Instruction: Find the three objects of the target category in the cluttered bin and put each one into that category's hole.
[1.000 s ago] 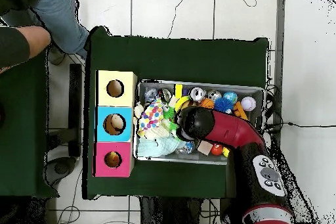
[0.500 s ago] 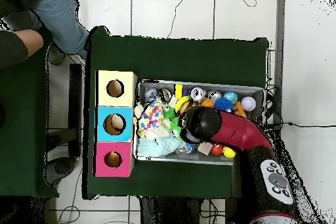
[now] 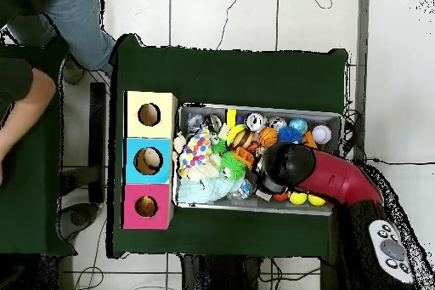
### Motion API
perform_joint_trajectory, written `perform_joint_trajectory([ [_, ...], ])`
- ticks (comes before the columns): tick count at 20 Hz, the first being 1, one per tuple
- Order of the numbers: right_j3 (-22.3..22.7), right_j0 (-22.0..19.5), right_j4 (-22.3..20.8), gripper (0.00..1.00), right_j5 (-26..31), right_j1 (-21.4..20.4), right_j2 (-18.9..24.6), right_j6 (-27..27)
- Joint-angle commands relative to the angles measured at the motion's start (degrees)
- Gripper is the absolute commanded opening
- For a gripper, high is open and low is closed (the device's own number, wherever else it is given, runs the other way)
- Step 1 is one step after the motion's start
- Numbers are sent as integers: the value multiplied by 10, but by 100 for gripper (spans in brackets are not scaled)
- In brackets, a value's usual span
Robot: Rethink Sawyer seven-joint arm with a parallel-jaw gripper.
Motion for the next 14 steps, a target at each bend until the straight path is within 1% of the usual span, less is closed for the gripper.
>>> perform_joint_trajectory([
  [1, -27, -33, -52, 0, 49, 16, 38, -85],
  [4, -50, -41, -63, 0, 42, 34, 47, -85],
  [7, -62, -45, -70, 0, 33, 47, 55, -80],
  [9, -57, -49, -68, 0, 22, 48, 62, -73],
  [14, -52, -49, -73, 0, -4, 46, 64, -59],
])
